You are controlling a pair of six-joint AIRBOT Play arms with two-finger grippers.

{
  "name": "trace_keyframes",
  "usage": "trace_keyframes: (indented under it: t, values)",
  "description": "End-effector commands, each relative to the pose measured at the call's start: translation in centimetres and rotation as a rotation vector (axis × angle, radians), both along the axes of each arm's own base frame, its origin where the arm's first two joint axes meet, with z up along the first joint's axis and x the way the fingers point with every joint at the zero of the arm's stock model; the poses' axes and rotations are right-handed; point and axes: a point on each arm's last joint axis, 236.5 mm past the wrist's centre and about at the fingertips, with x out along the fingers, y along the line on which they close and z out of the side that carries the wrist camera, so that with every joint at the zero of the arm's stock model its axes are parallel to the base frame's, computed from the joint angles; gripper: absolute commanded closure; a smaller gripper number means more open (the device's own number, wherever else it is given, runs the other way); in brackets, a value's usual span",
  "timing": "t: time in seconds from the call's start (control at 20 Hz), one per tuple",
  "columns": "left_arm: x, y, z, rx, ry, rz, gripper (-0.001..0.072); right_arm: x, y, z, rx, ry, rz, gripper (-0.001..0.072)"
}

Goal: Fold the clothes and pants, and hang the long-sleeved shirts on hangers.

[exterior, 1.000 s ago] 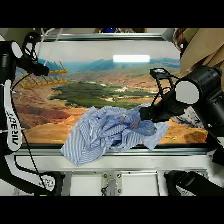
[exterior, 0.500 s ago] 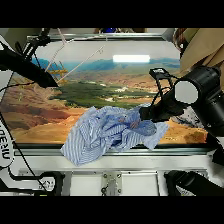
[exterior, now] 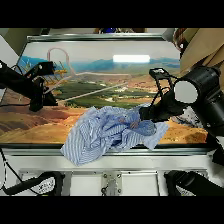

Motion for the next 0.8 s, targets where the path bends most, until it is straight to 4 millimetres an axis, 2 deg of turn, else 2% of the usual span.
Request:
trace_keyframes:
  t: [0.0,0.1,0.3,0.5,0.75]
  values:
    - [-2.4,0.4,-1.0,-0.056,0.016,-0.046,0.0693,0.0,0.0,0.0,0.0,0.002,0.001,0.0692]
    - [-3.4,0.2,-1.0,-0.11,0.028,-0.016,0.0694,0.0,0.0,0.0,0.0,0.002,0.001,0.0692]
    - [-6.1,-0.4,-2.4,-0.123,0.074,-0.035,0.0694,0.0,0.0,-0.1,-0.002,0.004,0.001,0.0692]
    - [-8.5,-2.2,-4.1,-0.138,0.134,-0.109,0.0693,0.0,0.1,-0.2,-0.003,0.006,0.001,0.0692]
    - [-10.4,-5.1,-6.5,-0.138,0.195,-0.202,0.0693,0.1,0.1,-0.2,-0.004,0.007,0.001,0.0692]
